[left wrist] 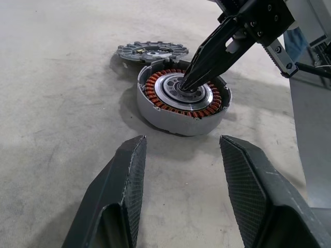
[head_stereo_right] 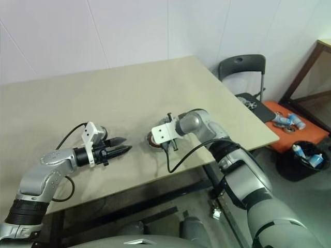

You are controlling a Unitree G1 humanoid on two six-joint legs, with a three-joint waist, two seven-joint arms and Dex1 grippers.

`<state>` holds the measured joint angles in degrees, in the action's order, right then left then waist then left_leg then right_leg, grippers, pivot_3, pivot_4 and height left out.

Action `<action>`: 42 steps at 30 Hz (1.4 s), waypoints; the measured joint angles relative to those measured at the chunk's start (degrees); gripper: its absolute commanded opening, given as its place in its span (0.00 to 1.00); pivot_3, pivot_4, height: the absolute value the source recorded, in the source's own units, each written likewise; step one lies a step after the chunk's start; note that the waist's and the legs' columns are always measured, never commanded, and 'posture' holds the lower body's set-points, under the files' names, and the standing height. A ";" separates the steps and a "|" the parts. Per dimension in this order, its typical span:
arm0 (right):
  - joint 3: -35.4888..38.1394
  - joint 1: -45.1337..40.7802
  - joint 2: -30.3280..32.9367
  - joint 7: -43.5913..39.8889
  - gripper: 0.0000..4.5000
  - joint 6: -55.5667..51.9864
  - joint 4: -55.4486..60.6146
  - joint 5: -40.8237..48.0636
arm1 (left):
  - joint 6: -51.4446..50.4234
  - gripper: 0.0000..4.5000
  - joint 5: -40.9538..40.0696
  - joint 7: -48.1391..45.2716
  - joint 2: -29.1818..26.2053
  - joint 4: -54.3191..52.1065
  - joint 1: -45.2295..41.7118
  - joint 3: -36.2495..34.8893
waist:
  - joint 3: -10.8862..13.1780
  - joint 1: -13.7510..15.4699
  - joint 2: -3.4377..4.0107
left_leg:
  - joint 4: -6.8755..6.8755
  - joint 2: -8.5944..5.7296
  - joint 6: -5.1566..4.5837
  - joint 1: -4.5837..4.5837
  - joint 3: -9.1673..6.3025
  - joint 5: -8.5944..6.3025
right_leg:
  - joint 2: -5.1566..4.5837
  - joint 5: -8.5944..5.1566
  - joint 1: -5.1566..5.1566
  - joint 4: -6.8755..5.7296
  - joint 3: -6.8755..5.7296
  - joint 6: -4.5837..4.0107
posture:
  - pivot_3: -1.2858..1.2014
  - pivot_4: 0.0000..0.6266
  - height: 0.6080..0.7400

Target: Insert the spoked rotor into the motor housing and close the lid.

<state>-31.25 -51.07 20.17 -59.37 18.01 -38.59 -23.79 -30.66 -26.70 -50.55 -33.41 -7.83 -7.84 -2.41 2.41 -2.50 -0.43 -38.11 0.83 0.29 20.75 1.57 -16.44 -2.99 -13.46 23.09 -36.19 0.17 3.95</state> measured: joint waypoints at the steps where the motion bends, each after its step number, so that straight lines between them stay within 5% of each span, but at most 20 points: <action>1: 0.00 0.02 0.04 0.04 0.01 0.08 0.00 -0.03 | 0.02 0.54 0.00 0.00 0.01 0.00 0.00 0.00 | 0.00 -0.01 0.00 | 0.00 0.00 0.00 0.00 0.00 0.00 | 0.00 0.00 0.00 0.00 0.00 0.00 | 0.52 0.00 1.00; 26: -0.21 0.05 0.02 3.16 0.01 1.87 -2.47 -1.75 | 0.06 0.54 0.06 0.81 0.46 -0.01 0.28 1.00 | 0.00 0.04 -0.01 | 0.03 -0.01 0.00 -0.25 0.04 0.00 | -0.02 -0.02 -0.22 0.05 0.06 -0.02 | 0.52 0.00 1.00; 33: 4.17 3.67 -1.23 -15.35 0.01 -19.66 9.44 12.67 | 0.04 0.54 0.03 0.83 0.87 -0.02 0.17 1.18 | 0.03 0.05 0.02 | 0.14 0.02 -0.02 -0.10 0.04 -0.02 | -0.01 0.01 -0.04 0.06 0.06 0.04 | 0.52 0.00 1.00; 42: 4.60 7.10 -0.74 -12.48 0.01 -23.25 13.38 13.44 | 0.33 0.54 0.12 0.07 0.93 1.46 -0.40 1.32 | 0.03 0.08 0.02 | 0.13 0.00 -0.01 0.33 0.05 -0.02 | -0.01 0.01 0.35 0.06 0.05 0.02 | 0.52 0.00 1.00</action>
<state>-26.66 -43.97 19.44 -71.85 -5.25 -25.21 -10.35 -30.33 -26.59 -50.48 -32.48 -6.37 -8.25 -1.10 2.44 -2.42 -0.41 -37.98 0.82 0.28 21.08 1.62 -16.46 -3.00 -13.45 23.44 -36.13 0.22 3.98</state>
